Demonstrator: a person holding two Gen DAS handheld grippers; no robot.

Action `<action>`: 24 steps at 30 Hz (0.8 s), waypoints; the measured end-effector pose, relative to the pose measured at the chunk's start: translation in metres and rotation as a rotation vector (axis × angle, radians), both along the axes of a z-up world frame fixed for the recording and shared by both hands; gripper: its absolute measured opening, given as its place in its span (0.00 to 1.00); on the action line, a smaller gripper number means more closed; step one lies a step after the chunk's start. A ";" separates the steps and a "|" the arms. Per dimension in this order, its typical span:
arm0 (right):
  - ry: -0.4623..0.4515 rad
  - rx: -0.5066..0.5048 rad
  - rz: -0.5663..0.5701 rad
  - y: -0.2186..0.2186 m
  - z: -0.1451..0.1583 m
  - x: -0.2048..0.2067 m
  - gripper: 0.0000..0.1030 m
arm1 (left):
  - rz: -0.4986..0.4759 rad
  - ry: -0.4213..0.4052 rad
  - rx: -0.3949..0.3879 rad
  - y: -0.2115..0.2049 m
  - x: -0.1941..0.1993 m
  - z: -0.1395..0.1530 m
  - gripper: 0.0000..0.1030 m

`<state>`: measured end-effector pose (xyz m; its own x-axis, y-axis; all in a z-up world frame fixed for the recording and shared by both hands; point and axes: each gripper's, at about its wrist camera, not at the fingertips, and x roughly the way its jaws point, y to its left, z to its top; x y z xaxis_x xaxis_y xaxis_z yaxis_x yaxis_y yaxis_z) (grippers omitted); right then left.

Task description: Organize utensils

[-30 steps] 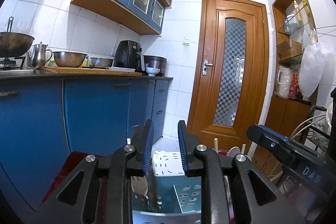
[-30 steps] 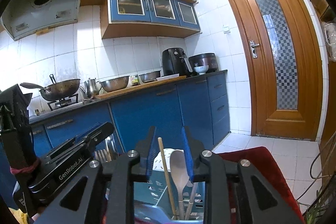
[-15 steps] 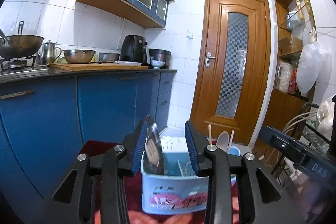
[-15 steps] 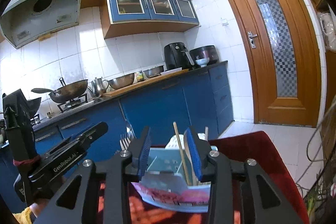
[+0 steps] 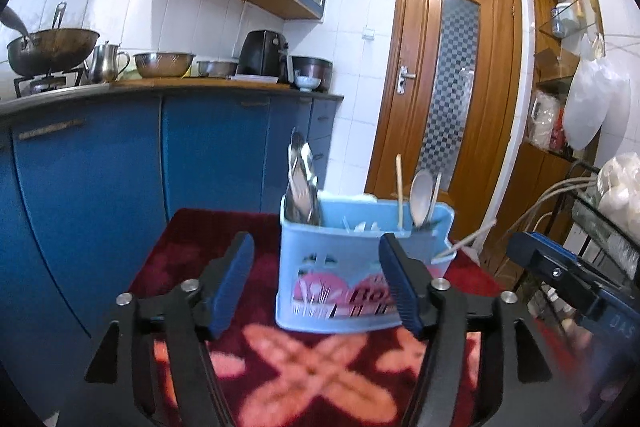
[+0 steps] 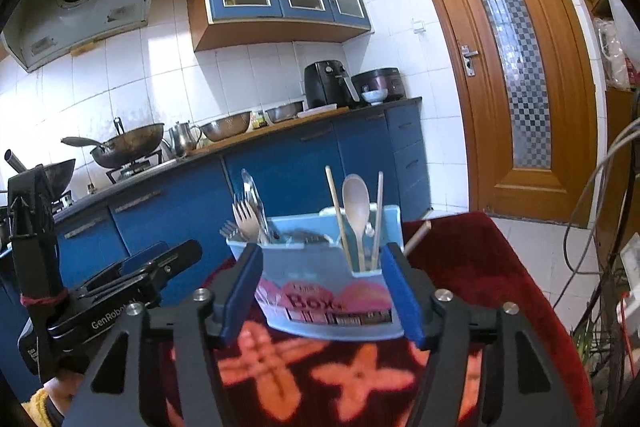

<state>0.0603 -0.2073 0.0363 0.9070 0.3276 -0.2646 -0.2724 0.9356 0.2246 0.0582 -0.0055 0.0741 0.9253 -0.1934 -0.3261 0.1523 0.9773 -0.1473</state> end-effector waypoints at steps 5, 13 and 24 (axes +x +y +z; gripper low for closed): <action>0.033 -0.013 -0.030 -0.002 -0.020 -0.001 0.77 | 0.007 0.056 0.016 -0.002 0.007 -0.023 0.68; 0.087 -0.027 -0.080 -0.009 -0.044 0.004 0.80 | 0.036 0.081 0.064 -0.006 0.017 -0.042 0.68; 0.087 -0.062 -0.113 -0.008 -0.059 0.003 0.81 | 0.050 0.088 0.088 -0.007 0.021 -0.058 0.68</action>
